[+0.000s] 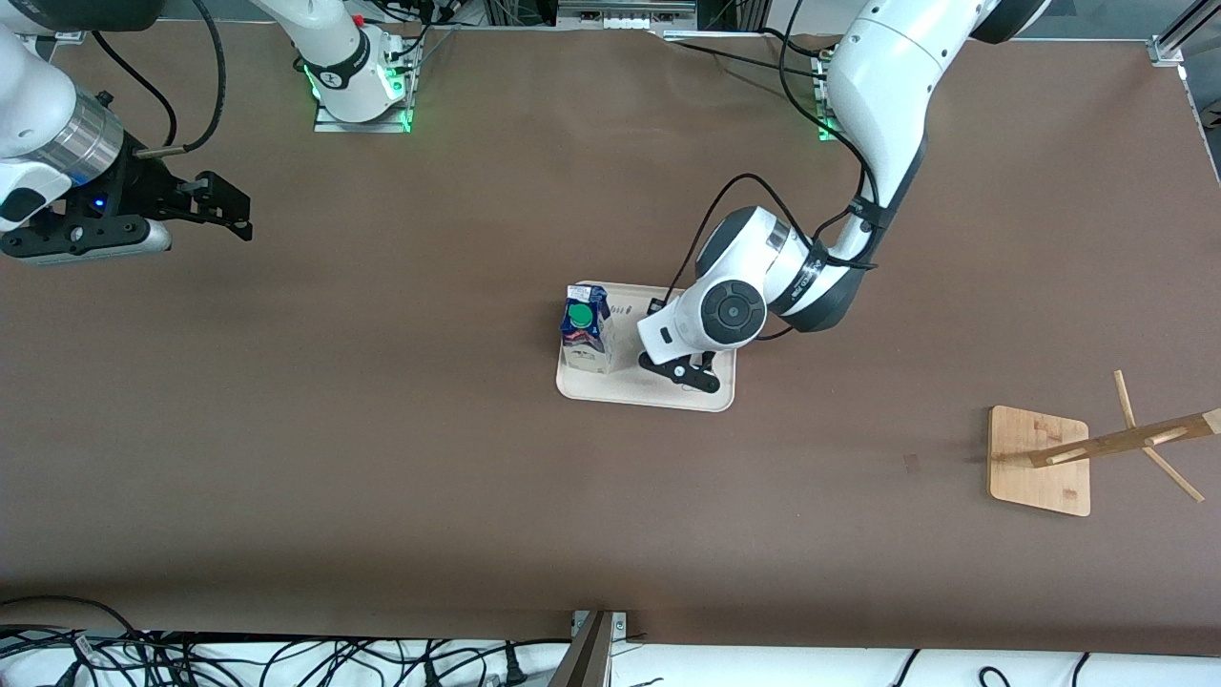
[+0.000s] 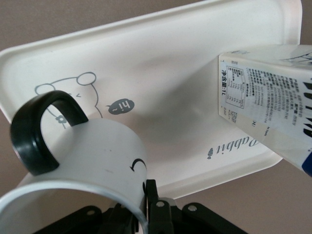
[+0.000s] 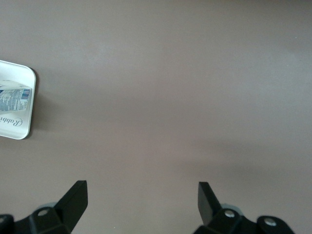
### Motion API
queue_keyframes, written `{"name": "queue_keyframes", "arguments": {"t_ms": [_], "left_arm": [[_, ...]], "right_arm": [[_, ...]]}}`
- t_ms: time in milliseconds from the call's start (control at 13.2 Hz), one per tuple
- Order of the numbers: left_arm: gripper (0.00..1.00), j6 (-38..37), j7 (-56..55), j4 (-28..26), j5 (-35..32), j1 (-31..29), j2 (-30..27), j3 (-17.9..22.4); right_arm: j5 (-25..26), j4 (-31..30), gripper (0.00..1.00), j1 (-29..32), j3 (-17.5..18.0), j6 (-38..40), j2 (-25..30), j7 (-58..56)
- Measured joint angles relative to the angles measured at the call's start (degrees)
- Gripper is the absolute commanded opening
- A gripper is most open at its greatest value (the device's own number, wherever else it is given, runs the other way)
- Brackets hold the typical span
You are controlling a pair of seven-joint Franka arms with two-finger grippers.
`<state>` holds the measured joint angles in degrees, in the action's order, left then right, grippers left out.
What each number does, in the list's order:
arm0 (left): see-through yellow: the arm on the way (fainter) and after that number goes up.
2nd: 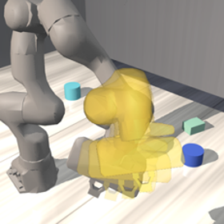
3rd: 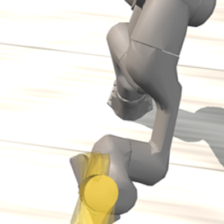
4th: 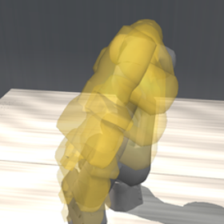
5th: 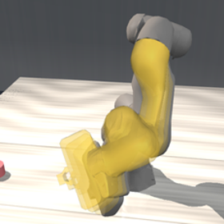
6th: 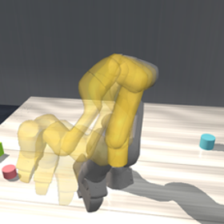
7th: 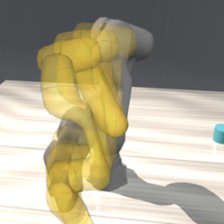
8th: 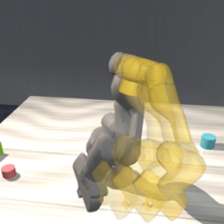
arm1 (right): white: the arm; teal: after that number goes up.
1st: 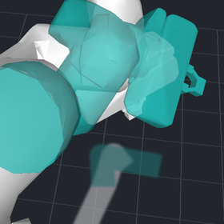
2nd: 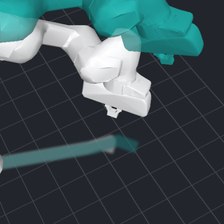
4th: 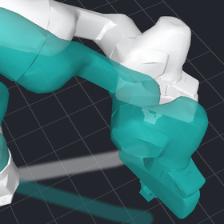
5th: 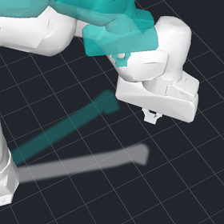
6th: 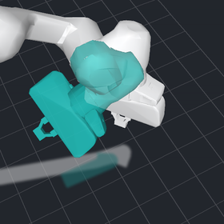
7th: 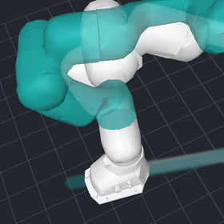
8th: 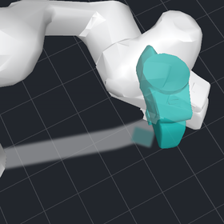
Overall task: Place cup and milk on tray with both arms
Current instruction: 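Lower the mug onto the tray beside the carton with the left gripper, then open the left gripper and lift it away from the mug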
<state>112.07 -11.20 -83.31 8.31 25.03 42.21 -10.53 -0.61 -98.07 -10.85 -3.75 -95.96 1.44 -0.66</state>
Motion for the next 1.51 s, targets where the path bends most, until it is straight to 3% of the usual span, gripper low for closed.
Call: {"name": "queue_keyframes", "arguments": {"t_ms": [453,528,604,679,755,1509], "left_arm": [[0.0,1.9,0.0,0.0,0.0,0.3,1.1,0.0],[0.04,2.1,0.0,0.0,0.0,0.3,1.3,0.0],[0.26,2.3,0.0,0.0,0.0,0.3,1.5,0.0],[0.57,2.5,0.0,0.0,0.0,0.3,1.7,0.0],[1.0,2.6,0.0,0.0,0.0,0.3,1.8,0.0],[1.0,2.3,-1.6,1.5,0.0,0.2,0.6,0.2]], "right_arm": [[0.0,0.0,1.0,0.0,0.0,0.0,0.0,0.0],[0.0,0.0,1.0,0.0,0.0,0.0,0.0,0.0],[0.0,0.0,1.0,0.0,0.0,0.0,0.0,0.0],[0.0,0.0,1.0,0.0,0.0,0.0,0.0,0.0],[0.0,0.0,1.0,0.0,0.0,0.0,0.0,0.0],[0.0,0.0,1.0,0.0,0.0,0.0,0.0,0.0]]}}
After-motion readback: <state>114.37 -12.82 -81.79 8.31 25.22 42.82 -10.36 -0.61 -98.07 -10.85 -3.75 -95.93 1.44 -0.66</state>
